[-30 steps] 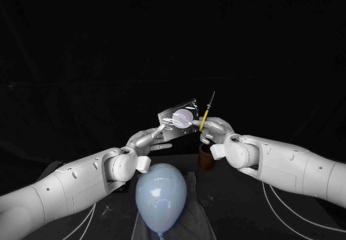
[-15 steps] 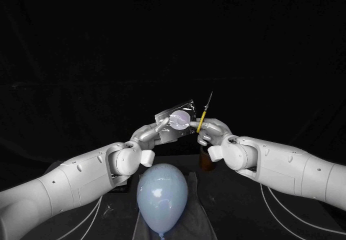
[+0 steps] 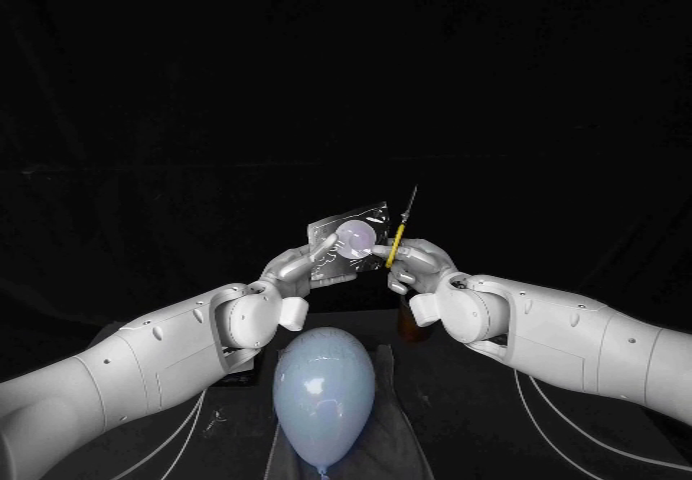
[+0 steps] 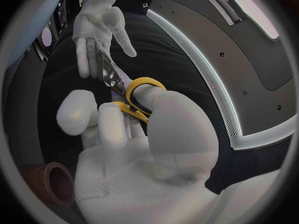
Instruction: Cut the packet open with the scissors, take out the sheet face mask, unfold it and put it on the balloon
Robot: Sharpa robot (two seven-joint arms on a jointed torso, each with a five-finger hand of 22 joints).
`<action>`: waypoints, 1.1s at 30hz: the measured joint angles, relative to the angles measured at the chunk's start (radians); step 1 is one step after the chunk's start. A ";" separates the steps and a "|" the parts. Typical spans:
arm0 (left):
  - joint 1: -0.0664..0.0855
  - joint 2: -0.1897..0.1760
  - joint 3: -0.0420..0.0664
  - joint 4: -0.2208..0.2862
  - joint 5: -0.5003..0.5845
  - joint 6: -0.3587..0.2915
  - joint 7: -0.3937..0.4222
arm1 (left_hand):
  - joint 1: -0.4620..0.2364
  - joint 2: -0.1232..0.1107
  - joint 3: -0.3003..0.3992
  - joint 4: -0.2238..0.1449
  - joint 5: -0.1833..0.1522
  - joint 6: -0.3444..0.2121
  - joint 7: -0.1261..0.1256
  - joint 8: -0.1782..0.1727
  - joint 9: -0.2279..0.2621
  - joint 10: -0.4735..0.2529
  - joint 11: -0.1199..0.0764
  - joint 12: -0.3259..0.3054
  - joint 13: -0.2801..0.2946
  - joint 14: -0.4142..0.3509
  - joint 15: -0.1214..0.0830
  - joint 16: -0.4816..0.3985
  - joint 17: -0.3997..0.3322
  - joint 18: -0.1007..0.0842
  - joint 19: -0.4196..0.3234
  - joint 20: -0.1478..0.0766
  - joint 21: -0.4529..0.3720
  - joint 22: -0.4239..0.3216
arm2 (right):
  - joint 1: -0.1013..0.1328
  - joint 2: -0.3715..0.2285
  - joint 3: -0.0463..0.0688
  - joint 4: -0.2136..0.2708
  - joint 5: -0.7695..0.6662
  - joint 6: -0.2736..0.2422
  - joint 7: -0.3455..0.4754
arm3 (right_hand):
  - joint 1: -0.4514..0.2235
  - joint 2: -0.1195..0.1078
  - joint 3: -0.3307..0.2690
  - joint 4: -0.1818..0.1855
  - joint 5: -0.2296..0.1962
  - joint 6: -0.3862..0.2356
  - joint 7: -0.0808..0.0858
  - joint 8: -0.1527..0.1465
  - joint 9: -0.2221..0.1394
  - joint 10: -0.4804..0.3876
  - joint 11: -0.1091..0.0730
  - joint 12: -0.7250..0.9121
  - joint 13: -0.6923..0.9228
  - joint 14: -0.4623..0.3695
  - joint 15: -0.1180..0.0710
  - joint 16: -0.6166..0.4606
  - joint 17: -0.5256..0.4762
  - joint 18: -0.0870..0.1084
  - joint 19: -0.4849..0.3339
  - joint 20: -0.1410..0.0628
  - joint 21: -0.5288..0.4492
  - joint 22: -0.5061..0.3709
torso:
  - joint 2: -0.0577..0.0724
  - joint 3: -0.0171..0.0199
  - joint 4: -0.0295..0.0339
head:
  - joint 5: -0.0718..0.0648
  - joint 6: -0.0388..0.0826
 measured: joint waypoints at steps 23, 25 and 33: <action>0.000 -0.012 0.000 -0.027 0.045 0.057 -0.003 | 0.020 0.012 -0.006 0.006 0.000 0.017 0.001 -0.008 -0.022 0.040 -0.005 -0.036 -0.001 0.046 -0.014 0.000 -0.002 -0.001 0.082 -0.018 0.012 0.002 | -0.014 -0.018 0.032 0.027 -0.001 0.022 0.002 | -0.004 0.004 0.002 -0.003 -0.019 -0.001 0.001 0.000 0.003 0.000 0.000 0.002 0.000 0.001 0.001 0.000 -0.001 -0.007 -0.004 -0.004 0.000 0.001 | 0.000 0.0009 -0.0005 | 0.002 0.002; 0.000 -0.012 0.000 -0.031 0.046 0.061 -0.006 | 0.020 0.012 -0.013 0.012 0.000 0.016 0.001 -0.008 -0.023 0.040 -0.005 -0.041 -0.001 0.050 -0.011 0.000 -0.002 -0.001 0.084 -0.016 0.012 0.001 | -0.014 -0.019 0.032 0.025 -0.001 0.024 0.002 | -0.005 0.005 0.003 -0.003 -0.019 -0.001 0.001 0.000 0.003 0.000 0.000 0.002 0.000 0.001 0.001 0.000 -0.001 -0.007 -0.004 -0.004 0.000 0.001 | 0.000 0.0008 -0.0005 | 0.002 0.002; 0.000 -0.015 0.000 -0.041 0.040 0.106 -0.027 | -0.040 -0.024 -0.064 0.018 0.000 0.016 0.001 -0.008 -0.029 0.048 -0.005 -0.069 -0.002 0.051 -0.009 -0.016 -0.009 -0.001 0.076 -0.009 -0.009 -0.002 | -0.014 -0.021 0.032 0.012 -0.004 0.030 -0.002 | -0.006 0.006 0.003 -0.006 -0.019 -0.001 0.001 0.000 0.003 0.000 0.000 0.002 0.000 0.001 0.001 0.000 0.000 -0.007 -0.004 -0.004 0.000 0.001 | 0.000 0.0002 -0.0002 | 0.006 -0.003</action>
